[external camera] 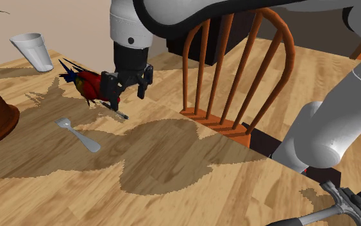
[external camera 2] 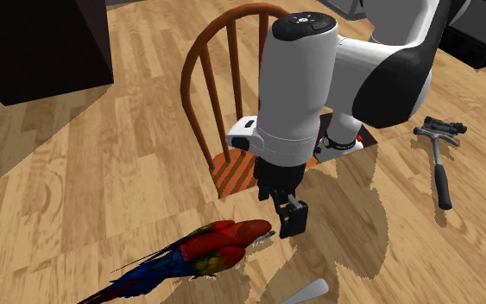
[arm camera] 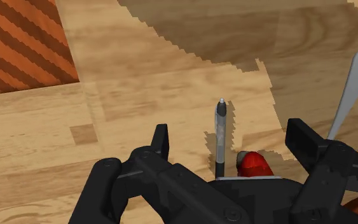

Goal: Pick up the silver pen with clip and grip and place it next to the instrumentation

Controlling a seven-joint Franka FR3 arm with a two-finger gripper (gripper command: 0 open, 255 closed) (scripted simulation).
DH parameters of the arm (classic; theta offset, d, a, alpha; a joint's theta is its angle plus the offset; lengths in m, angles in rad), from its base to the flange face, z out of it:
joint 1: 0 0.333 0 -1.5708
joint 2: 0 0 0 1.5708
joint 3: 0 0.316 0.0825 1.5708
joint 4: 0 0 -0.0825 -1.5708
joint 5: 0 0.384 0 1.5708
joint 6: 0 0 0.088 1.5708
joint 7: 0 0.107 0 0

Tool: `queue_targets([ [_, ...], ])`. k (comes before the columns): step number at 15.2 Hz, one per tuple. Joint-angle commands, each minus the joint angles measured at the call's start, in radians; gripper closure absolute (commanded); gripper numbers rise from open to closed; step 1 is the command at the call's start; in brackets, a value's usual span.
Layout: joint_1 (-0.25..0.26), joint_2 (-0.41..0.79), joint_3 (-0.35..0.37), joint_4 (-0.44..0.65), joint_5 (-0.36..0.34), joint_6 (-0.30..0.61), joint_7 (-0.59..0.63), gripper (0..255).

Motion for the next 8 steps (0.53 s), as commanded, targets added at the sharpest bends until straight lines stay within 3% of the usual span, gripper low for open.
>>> queue_targets([
  [1,0.004,0.019,0.007,-0.003,-0.007,0.024,0.008,0],
  [8,0.010,0.044,0.018,-0.051,-0.015,0.096,0.015,0],
])
